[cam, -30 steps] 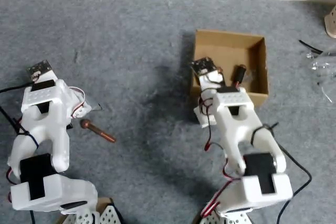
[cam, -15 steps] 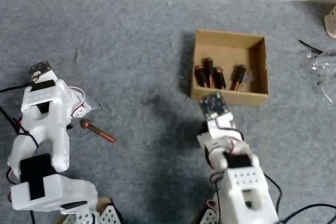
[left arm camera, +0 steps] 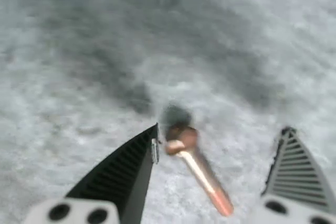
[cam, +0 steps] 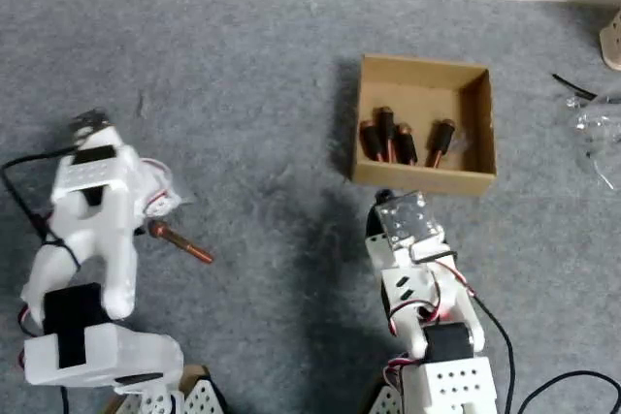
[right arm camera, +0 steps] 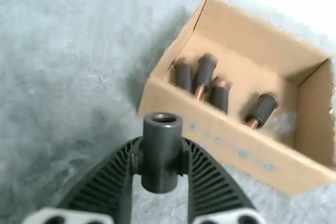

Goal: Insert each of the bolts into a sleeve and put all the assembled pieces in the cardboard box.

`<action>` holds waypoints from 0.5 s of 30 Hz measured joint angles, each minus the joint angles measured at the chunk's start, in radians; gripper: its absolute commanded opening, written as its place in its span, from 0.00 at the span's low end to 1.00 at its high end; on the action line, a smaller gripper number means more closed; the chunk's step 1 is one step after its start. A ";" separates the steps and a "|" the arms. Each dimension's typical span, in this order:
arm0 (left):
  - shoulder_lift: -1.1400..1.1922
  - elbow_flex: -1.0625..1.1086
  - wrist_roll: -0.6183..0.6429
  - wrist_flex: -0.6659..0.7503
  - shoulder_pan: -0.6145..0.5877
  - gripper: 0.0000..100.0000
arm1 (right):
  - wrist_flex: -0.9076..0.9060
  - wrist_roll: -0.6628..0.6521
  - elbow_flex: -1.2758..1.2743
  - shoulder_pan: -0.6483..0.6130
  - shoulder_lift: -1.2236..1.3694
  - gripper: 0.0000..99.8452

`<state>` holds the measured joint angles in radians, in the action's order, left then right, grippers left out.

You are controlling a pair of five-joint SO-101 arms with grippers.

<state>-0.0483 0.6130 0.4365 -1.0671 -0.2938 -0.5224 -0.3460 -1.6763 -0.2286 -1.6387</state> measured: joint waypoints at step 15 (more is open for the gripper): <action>0.000 0.034 0.040 -0.043 0.017 0.18 | -0.026 0.000 0.000 0.000 -0.040 0.00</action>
<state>-0.0483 0.6467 0.4764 -1.1101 -0.2770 -0.5485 -0.3460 -1.6763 -0.2286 -1.6786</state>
